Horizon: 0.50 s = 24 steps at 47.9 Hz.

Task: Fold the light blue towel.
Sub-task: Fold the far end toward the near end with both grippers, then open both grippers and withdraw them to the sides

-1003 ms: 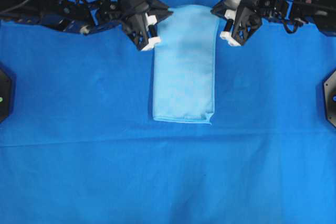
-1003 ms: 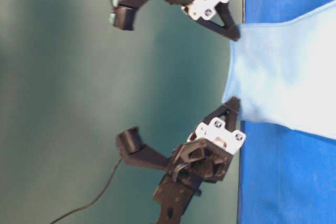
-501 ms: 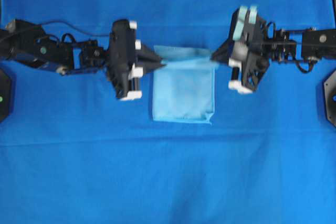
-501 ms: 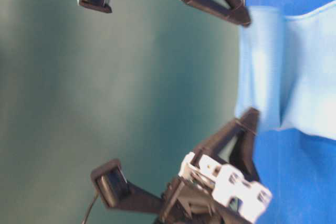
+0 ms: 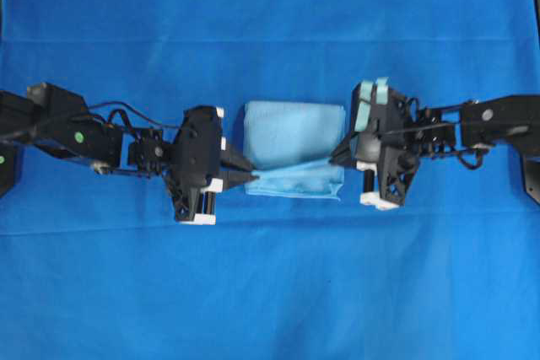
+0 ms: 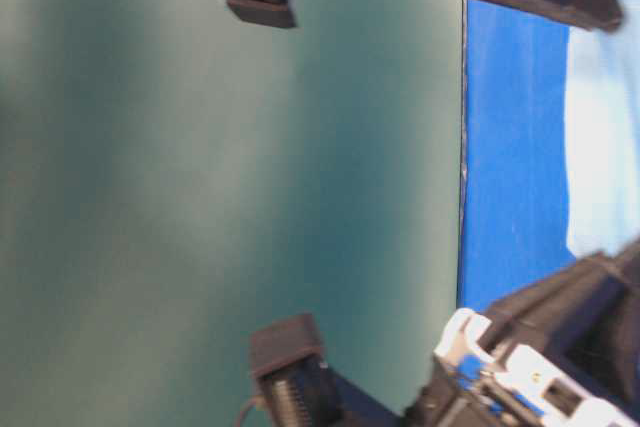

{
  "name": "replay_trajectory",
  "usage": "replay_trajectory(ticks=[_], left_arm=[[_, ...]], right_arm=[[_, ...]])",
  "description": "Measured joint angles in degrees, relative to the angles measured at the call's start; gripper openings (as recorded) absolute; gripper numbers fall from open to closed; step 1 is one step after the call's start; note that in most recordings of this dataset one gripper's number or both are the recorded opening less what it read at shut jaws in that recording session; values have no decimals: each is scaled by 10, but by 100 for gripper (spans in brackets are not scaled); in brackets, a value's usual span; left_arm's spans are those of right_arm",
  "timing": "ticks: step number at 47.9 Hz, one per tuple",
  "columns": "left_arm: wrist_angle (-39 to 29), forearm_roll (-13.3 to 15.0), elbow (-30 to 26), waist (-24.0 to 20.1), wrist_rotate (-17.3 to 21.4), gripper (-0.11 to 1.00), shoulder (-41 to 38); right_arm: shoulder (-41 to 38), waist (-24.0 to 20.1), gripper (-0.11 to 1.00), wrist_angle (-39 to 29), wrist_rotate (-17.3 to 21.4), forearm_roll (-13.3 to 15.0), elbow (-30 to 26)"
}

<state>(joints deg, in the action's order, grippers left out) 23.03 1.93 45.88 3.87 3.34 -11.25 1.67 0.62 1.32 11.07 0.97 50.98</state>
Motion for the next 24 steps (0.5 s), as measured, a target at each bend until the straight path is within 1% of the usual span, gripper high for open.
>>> replay_trajectory(ticks=[7,19,22,24], left_arm=[[2,-1,-2,1,-5,2,-18],[4,-1,-4,-3,-6,3,-20],[4,-1,-4,-4,-7,7,-20],[4,-1,-3,-4,-6,16,-20]], right_arm=[[-15,-4,3,11,0,-17,-3],[-18,-4,3,12,0,-25,-4],[-17,-5,5,12,0,-28,-4],[-17,-7,13,12,0,-28,-4]])
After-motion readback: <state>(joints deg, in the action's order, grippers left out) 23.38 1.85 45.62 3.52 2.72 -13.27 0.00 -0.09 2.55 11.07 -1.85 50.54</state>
